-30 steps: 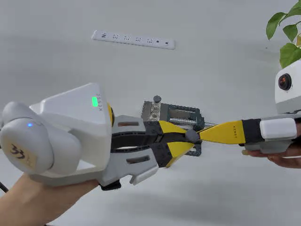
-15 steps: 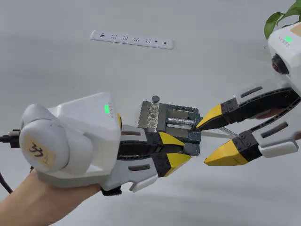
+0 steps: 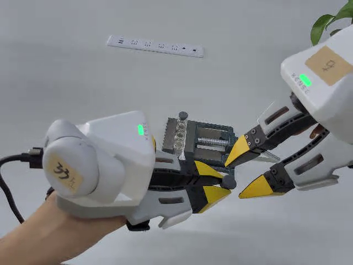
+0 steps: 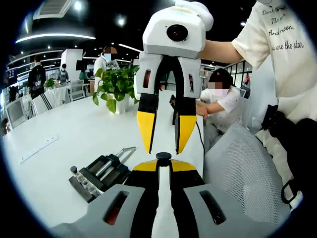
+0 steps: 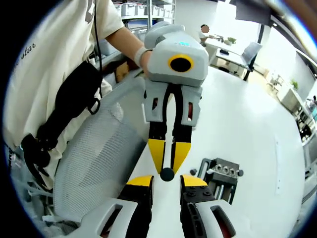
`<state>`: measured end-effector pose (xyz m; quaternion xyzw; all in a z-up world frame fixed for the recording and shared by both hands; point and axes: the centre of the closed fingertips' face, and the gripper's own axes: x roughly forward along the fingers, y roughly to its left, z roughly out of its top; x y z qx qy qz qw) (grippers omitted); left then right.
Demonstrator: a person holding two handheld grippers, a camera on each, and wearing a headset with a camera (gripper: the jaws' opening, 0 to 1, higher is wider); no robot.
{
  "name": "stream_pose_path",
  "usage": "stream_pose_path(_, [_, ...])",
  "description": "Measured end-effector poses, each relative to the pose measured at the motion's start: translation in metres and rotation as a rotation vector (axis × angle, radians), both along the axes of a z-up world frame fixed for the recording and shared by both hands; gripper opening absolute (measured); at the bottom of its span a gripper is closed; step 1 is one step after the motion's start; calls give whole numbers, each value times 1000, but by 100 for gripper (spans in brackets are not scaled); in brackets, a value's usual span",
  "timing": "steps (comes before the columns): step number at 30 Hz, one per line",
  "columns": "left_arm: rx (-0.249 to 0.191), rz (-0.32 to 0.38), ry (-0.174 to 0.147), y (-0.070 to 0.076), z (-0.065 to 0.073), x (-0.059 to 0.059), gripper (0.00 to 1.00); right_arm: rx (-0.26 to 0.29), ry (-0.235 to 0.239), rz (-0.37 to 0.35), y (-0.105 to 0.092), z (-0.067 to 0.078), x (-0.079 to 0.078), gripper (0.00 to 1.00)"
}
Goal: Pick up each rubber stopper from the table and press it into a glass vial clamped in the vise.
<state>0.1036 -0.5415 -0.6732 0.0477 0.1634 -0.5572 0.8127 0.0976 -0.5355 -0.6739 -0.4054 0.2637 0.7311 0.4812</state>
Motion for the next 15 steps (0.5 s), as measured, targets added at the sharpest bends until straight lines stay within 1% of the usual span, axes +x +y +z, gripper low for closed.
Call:
stream_pose_path(3, [1,-5,4,0,-1,-1,3,-6,8,3,2,0,-3,14])
stream_pose_path(9, [-4,-7,15,0,-2,-2,3,-14,2,17,3,0,-4,10])
stream_pose_path(15, [-14,-3,26,-1,-1,-3,3,-21,5,26,5,-2,-7,9])
